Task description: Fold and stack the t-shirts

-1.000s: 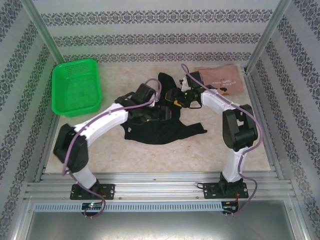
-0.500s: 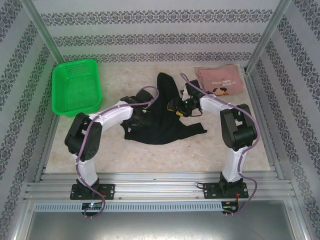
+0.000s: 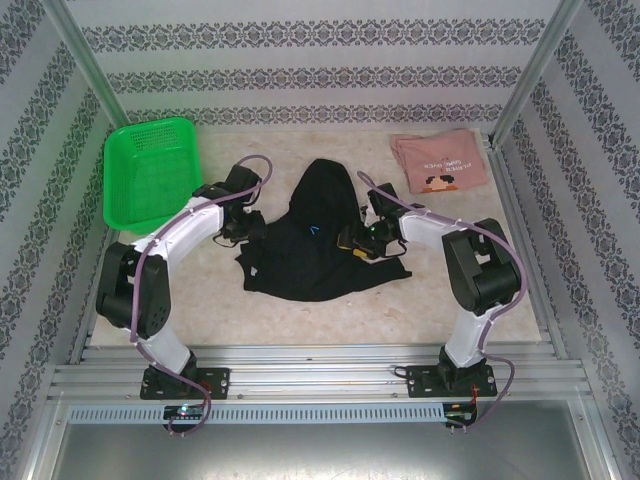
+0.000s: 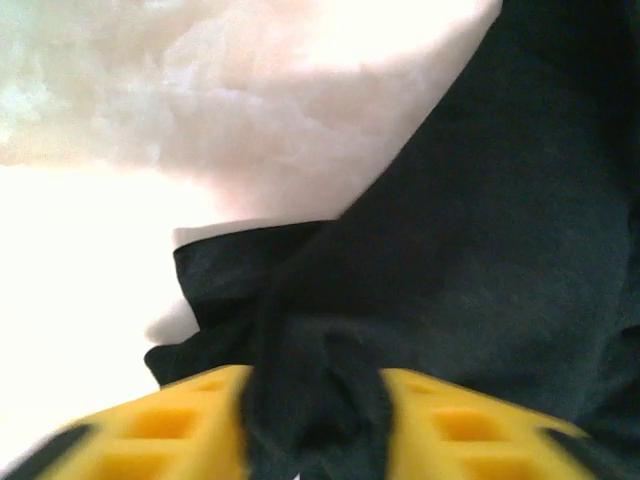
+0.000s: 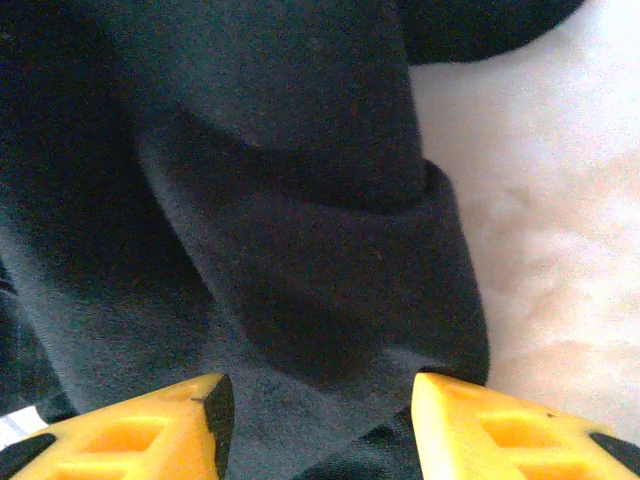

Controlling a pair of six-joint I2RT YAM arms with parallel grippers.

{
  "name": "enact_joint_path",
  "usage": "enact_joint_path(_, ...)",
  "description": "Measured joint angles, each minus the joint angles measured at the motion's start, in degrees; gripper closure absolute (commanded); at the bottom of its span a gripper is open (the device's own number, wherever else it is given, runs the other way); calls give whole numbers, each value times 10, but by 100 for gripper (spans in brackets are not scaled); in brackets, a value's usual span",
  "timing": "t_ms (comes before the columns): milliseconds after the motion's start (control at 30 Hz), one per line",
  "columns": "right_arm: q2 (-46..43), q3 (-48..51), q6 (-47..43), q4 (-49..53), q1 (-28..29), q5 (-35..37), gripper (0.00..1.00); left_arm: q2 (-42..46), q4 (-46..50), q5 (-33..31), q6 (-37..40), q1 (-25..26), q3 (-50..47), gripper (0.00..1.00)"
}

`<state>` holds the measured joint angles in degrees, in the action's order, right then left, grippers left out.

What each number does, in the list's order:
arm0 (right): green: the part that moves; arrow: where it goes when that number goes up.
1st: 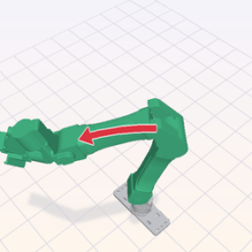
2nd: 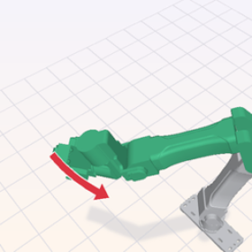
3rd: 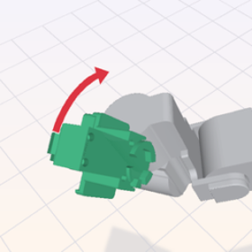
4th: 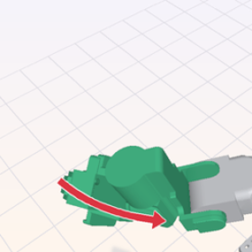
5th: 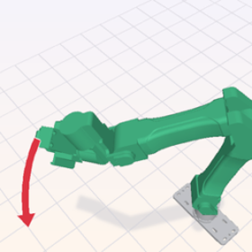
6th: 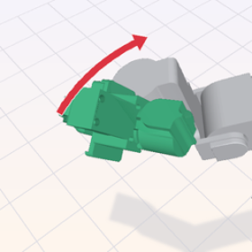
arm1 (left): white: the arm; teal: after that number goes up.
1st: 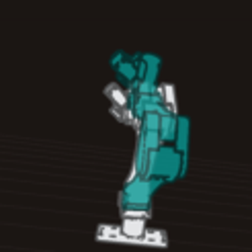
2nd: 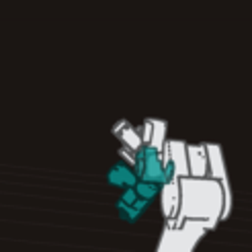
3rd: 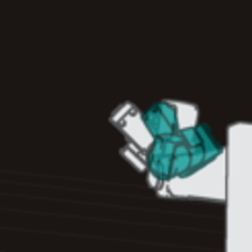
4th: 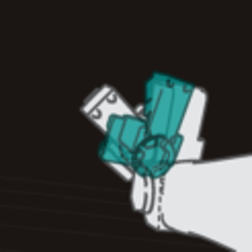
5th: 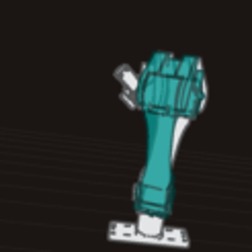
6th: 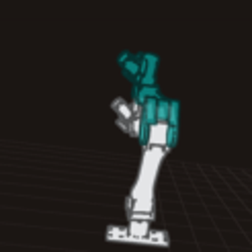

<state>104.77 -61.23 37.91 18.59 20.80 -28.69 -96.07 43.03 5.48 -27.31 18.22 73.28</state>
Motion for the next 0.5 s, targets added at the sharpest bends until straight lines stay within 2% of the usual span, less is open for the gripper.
enact_joint_path(100,-14,13,4,0,6,4,45,3,8,3,-7,3,24,32)
enact_joint_path(200,-43,25,10,2,12,8,40,9,13,11,-19,10,70,31)
enact_joint_path(400,-122,37,-7,2,12,12,21,1,11,70,-40,17,137,32)
enact_joint_path(467,-163,41,-20,-1,12,16,9,-14,11,94,-46,25,153,32)
enact_joint_path(500,-181,43,-31,-3,12,17,7,-18,11,102,-49,30,154,32)
